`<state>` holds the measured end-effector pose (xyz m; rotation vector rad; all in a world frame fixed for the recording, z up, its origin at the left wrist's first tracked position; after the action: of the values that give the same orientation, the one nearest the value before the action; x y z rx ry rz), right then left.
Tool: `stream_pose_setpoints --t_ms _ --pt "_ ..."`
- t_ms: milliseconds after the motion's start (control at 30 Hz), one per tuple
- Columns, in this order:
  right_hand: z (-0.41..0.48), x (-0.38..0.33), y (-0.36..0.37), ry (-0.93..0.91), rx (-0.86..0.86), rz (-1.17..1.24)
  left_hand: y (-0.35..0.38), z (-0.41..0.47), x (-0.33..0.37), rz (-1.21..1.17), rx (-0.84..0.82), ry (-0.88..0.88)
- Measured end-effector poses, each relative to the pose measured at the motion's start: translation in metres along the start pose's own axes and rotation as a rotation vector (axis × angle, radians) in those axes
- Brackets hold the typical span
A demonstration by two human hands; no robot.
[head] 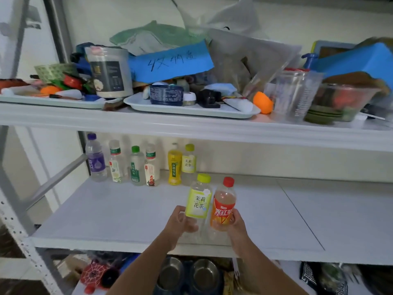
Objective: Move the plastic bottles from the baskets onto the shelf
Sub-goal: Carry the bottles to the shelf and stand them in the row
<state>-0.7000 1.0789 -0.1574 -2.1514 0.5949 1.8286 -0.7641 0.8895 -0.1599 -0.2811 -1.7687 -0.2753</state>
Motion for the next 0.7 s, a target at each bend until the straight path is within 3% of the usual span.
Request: stream_pose_setpoints --t_ms 133,400,700 --pt "0.033 0.015 0.003 0.019 0.038 -0.005 0.006 0.034 -0.010 -0.018 -0.040 -0.034" --pt "0.096 0.011 0.008 -0.024 0.051 -0.034 0.023 0.102 -0.001 0.097 -0.117 0.084" --pt "0.155 -0.003 -0.004 -0.132 0.020 -0.065 0.041 0.169 0.003 0.206 -0.035 0.192"
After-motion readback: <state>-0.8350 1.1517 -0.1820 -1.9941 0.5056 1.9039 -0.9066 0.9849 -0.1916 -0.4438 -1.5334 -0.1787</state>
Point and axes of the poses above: each hand's wrist, its own z-axis towards the middle knuckle, its own y-axis out of the palm, x = y × z, the point moved 9 cm from there along z, towards the middle knuckle, and after that the axes turned 3 degrees about x, right-handed, at the moved point
